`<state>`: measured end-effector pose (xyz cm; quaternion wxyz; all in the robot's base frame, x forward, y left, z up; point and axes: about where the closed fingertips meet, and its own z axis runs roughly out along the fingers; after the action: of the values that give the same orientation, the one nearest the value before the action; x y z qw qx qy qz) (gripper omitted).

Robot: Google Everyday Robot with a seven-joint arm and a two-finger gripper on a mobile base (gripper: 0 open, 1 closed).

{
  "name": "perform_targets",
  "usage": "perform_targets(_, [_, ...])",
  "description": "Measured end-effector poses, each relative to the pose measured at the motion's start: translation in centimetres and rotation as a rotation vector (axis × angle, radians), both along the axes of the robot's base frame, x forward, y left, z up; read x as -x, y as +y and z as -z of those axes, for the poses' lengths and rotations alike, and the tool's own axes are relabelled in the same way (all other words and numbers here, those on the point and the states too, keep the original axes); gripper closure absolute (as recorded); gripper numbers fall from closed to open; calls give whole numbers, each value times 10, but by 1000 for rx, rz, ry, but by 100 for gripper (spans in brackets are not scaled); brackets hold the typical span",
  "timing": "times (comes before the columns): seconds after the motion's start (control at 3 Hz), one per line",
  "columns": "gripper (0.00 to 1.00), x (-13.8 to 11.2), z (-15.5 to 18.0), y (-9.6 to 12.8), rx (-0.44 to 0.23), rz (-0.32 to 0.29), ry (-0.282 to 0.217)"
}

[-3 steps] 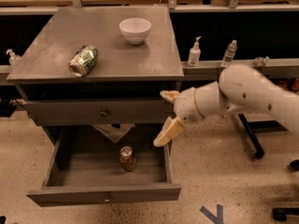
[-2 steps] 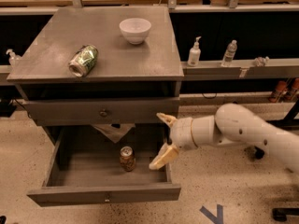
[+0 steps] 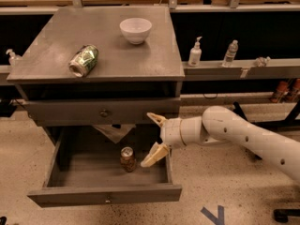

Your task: Pick orange can from middle drawer and place on counter

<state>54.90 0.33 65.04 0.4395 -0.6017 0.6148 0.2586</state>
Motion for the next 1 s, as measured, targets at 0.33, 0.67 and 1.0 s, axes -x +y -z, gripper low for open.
perform_targets(0.33, [0,-22,74,49,-140,-32,45])
perform_targets(0.67, [0,-27,132,73,-196,-21,97])
perform_targets(1.0, [0,-30,175,85,-195,-5,145])
